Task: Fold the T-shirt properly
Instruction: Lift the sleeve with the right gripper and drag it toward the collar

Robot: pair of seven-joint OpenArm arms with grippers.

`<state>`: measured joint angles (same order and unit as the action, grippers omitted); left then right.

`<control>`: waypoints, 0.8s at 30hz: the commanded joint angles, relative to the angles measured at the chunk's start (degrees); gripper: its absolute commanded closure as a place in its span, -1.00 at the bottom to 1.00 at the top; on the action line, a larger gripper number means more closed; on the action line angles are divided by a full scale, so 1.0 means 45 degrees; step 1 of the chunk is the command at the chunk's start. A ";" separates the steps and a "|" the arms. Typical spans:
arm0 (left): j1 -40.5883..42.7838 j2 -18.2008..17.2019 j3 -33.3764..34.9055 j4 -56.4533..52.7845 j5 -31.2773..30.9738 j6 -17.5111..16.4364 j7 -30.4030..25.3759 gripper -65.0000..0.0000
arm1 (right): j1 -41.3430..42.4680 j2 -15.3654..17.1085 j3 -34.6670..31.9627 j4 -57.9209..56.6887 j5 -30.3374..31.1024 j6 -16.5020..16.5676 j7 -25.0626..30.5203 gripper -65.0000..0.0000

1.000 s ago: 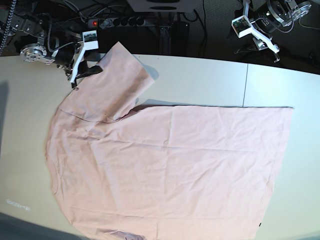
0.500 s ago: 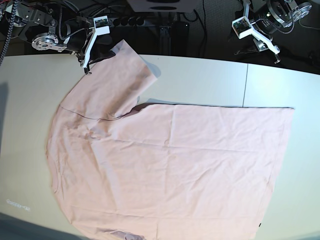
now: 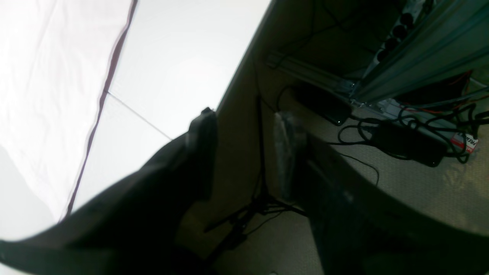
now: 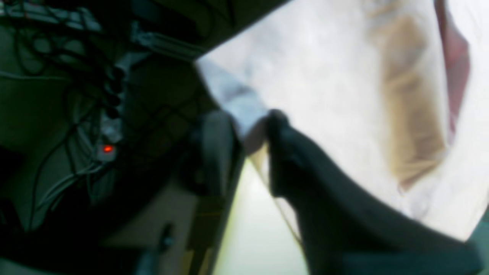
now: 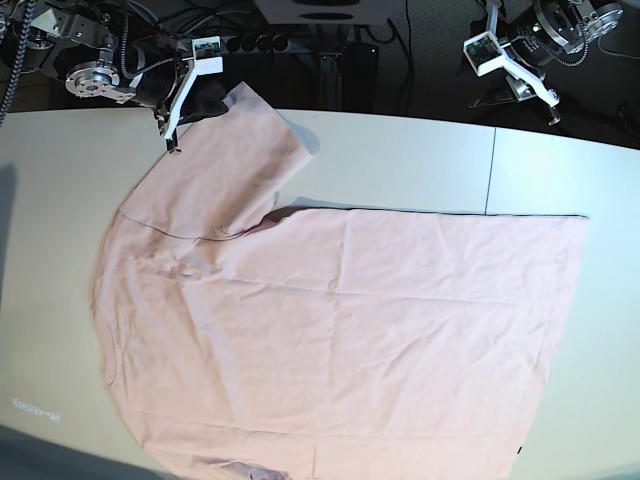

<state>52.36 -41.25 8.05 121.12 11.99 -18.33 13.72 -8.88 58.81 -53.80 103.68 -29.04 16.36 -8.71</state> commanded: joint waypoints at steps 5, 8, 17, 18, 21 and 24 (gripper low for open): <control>0.0073 -0.0112 -0.0058 0.0228 -0.0029 0.0272 -0.0175 0.13 | -0.0005 -0.0199 0.0063 0.0000 -0.0121 -0.0374 -0.0500 0.76; 0.0073 -0.0112 -0.0058 0.0228 -0.0029 0.0272 -0.0170 0.13 | -0.0005 -0.0243 0.0063 0.0000 -0.0117 -0.0374 -0.0500 0.88; 0.0073 -0.0112 -0.0058 0.0228 -0.0029 0.0272 -0.0170 0.13 | -0.0010 -0.0233 0.0063 0.0155 0.0583 -0.0374 -0.1132 1.00; 0.0078 -0.0112 -0.0058 0.0228 -0.0029 0.0272 -0.0165 0.13 | -0.0010 -0.0233 0.0063 0.0243 0.0758 -0.0374 -0.1234 1.00; 0.0078 -0.0112 -0.0058 0.0228 -0.0029 0.0272 -0.0151 0.14 | -0.0010 -0.0228 0.0063 0.0636 0.1277 -0.0374 -0.1802 1.00; 0.0073 -0.0112 -0.0058 0.0228 -0.0024 0.0272 0.0131 0.14 | -0.0010 -0.0223 0.0078 0.1166 0.1768 -0.0379 -0.2273 1.00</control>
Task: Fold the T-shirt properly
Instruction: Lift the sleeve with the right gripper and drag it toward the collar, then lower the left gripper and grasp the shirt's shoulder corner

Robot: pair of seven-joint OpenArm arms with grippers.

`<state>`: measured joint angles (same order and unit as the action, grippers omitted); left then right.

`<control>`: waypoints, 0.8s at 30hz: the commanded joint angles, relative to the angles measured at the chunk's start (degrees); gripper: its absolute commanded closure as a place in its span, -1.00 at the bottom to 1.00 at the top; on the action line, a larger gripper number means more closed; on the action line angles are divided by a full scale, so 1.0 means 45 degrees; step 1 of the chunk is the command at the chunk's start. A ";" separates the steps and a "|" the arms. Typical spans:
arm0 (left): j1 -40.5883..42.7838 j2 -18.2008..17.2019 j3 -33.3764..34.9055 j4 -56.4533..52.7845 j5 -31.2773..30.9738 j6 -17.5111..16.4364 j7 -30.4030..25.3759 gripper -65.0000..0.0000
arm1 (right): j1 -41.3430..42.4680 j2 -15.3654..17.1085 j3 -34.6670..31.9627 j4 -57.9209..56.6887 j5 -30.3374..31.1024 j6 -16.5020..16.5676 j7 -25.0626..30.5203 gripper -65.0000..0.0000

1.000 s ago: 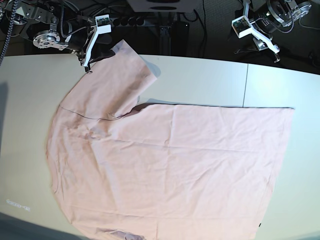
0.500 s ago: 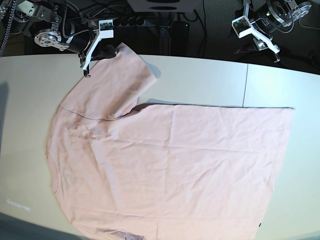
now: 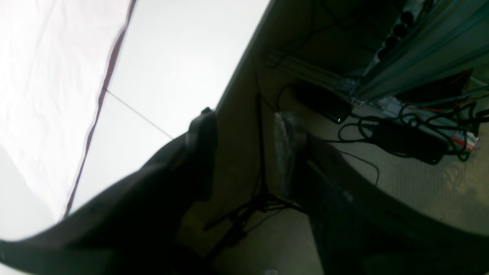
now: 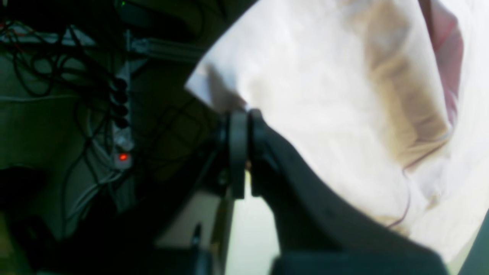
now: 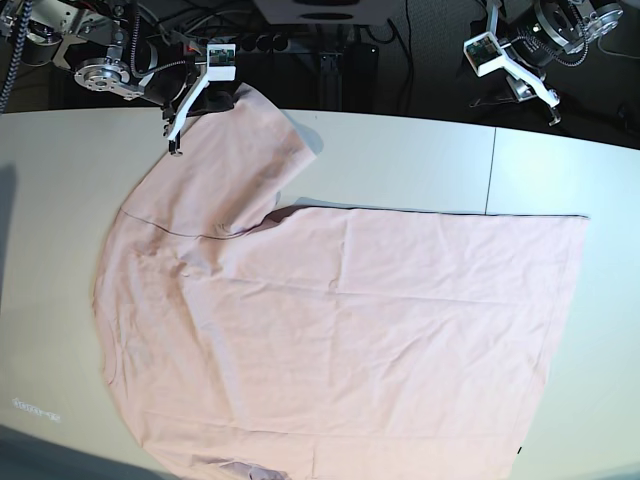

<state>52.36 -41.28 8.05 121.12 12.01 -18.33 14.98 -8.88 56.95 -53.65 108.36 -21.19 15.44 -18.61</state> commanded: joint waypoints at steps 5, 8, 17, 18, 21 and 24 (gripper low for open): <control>0.0073 -0.0112 -0.0058 0.0301 -0.0024 0.0272 0.0321 0.14 | -0.0010 0.0185 0.0408 0.0719 0.0539 -0.0165 -0.0170 1.00; 0.0073 -0.0112 -0.0058 0.0714 0.0019 0.0267 0.0549 0.14 | -0.0010 0.0185 0.0937 0.0923 0.0578 -0.0165 -0.0257 1.00; -0.0233 -0.0189 -0.0257 0.1418 0.0544 0.0311 0.0607 0.14 | -0.0010 0.0180 0.3439 0.0937 0.2161 0.0476 -0.0253 1.00; -0.0340 -0.0243 -0.0379 0.1418 0.0539 0.0316 0.0471 0.14 | -0.0010 0.0180 0.3614 0.0923 0.2205 0.0602 -0.0248 1.00; -0.0835 -0.0724 -0.0748 0.1413 0.0520 0.0311 0.0049 0.14 | -0.0005 0.0180 0.3798 0.0724 0.2186 0.0631 -0.0204 1.00; -0.1491 -0.1433 -0.0821 0.1365 0.0097 0.0301 -0.0053 0.14 | -0.0005 0.0126 0.3798 0.0248 0.2186 0.0631 -0.0141 1.00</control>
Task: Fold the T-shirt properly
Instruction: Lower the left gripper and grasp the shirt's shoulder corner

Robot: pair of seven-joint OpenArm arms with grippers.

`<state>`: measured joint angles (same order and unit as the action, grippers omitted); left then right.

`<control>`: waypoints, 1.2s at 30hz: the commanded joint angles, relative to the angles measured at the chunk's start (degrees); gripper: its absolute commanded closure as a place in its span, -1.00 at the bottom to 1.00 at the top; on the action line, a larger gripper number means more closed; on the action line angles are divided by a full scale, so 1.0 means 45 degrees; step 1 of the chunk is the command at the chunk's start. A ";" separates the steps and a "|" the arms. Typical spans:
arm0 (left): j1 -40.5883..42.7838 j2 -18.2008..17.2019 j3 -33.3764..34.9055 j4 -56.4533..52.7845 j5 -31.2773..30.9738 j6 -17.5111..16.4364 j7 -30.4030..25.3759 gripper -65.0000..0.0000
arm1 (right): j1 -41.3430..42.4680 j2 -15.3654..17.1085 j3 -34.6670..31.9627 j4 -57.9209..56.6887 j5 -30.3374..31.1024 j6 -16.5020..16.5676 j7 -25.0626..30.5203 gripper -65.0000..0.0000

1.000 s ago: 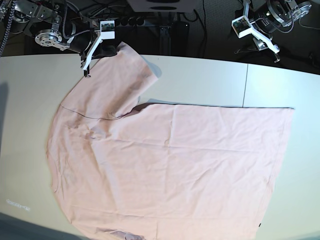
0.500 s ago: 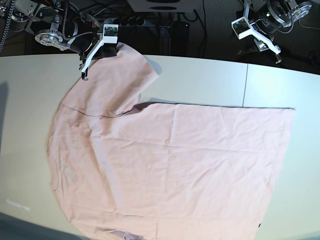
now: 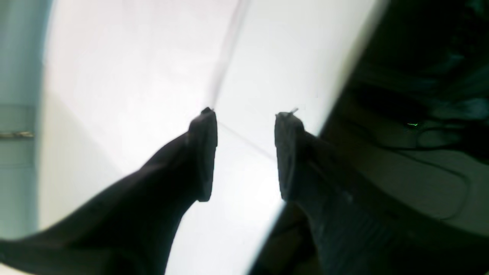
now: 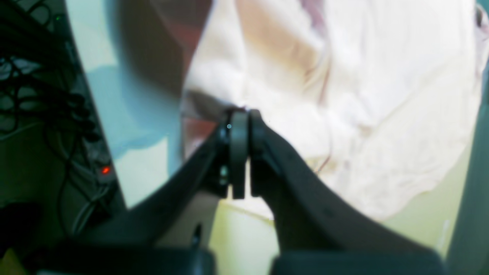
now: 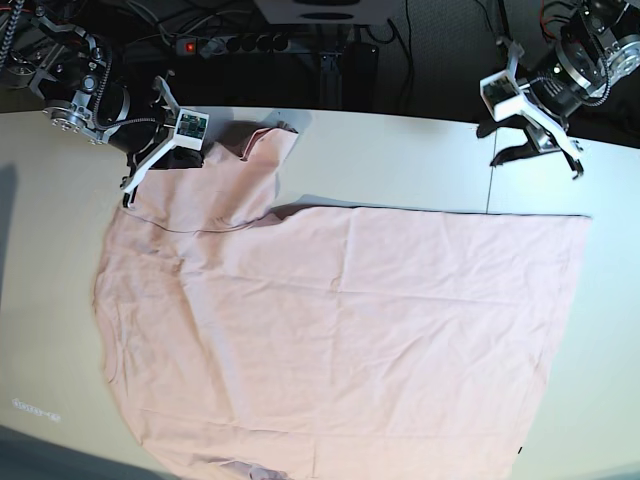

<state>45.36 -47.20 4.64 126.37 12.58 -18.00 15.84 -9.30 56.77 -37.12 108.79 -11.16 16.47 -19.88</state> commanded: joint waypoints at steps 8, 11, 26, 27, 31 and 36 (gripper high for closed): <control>-0.1846 -0.1103 -0.0053 -0.1311 -0.0651 -0.0874 -0.1287 0.14 | 0.0296 -0.0170 0.0126 -0.0918 -0.0044 0.0491 0.0325 1.00; -0.2409 -0.1491 -0.0015 -0.2249 -0.0627 -0.1384 -0.1987 0.13 | 0.0301 -0.0165 0.0126 -0.0918 -0.0049 0.0495 0.0325 1.00; -0.3628 -0.2778 0.0107 -0.6305 0.0141 -0.2385 -0.4532 0.02 | 0.0296 -0.0165 0.0126 -0.0918 -0.0049 0.0495 0.0316 1.00; -0.3779 -0.2773 0.0316 -0.6445 0.0175 -0.2385 -0.4546 0.02 | 0.0301 -0.0165 0.0126 -0.0918 -0.0049 0.0495 0.0316 1.00; -0.4998 -0.2769 0.2249 -0.7169 0.0763 -0.1078 -0.3774 0.02 | 0.0296 -0.0160 0.0126 -0.0918 -0.0087 0.0495 0.0311 1.00; -0.7344 -0.2278 0.5149 -0.8514 0.1214 -0.0588 -0.2686 0.02 | 0.0296 -0.0160 0.0126 -0.0918 -0.0087 0.0495 0.0306 1.00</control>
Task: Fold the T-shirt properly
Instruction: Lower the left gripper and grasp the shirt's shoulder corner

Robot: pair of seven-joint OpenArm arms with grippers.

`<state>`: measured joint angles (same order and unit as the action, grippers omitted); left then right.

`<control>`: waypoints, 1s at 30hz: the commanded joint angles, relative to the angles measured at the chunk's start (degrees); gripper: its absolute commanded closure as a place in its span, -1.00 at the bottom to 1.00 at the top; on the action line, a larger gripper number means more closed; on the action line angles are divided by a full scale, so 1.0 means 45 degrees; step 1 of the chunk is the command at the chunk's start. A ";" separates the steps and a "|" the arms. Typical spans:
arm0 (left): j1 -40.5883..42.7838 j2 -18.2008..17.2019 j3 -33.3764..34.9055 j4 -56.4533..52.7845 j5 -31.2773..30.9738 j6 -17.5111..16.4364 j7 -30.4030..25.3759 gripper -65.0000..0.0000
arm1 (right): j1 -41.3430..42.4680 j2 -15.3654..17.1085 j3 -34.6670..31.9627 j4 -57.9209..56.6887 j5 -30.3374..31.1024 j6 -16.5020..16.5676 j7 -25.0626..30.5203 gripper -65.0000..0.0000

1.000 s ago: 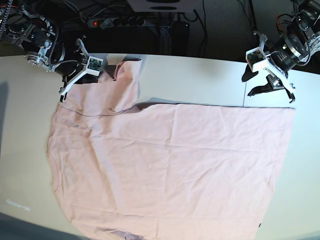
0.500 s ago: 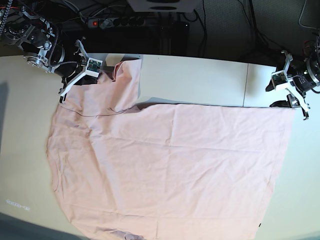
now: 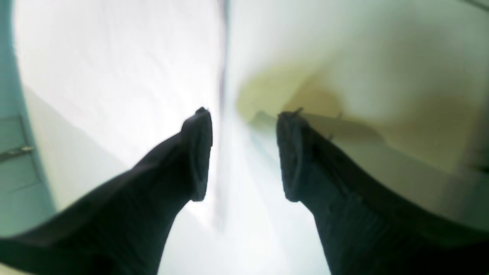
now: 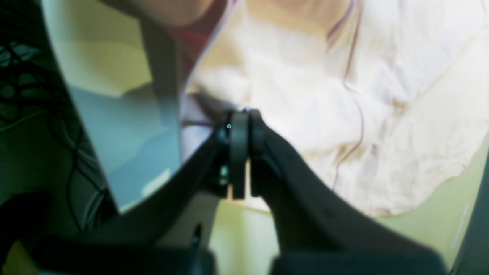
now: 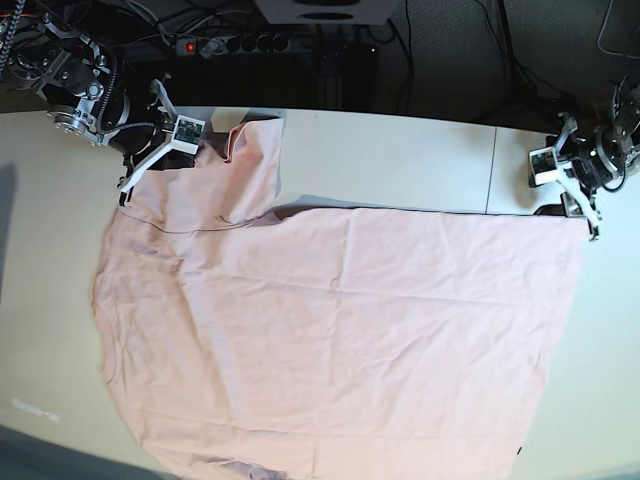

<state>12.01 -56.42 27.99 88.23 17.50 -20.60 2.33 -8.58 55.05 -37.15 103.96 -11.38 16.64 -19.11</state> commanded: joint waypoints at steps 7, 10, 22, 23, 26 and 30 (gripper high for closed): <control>-0.1331 0.0068 0.1379 -0.0884 0.0117 -0.0413 0.0670 0.02 | 0.0136 0.0257 0.0131 0.0155 -0.0044 0.0461 -0.0010 1.00; -0.1321 0.0044 0.1399 -0.0889 0.0024 -0.0782 0.0738 0.02 | 0.0141 0.0257 0.0136 0.0155 -0.0102 0.0457 0.0000 1.00; -0.1428 0.0321 0.1399 -0.2307 0.0374 -0.0908 0.0151 0.02 | 0.0175 0.0253 0.0136 0.0155 -0.0092 0.0452 0.0000 1.00; -0.1433 0.0369 0.1399 -0.2312 0.0374 -0.0908 0.0151 0.03 | 0.0175 0.0253 0.0136 0.0155 -0.0092 0.0457 0.0000 1.00; -0.1433 0.0491 0.1399 -0.2312 0.0374 -0.0908 0.0151 0.16 | 0.0175 0.0253 0.0136 0.0155 -0.0092 0.0457 0.0000 1.00; -0.1433 0.0578 0.1399 -0.2312 0.0379 -0.0908 0.0092 0.57 | 0.0170 0.0253 0.0136 0.0155 -0.0092 0.0457 0.0000 1.00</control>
<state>4.80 -53.30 33.54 78.72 17.61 -21.45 -0.86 -8.54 55.09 -37.12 103.98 -11.60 16.67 -19.62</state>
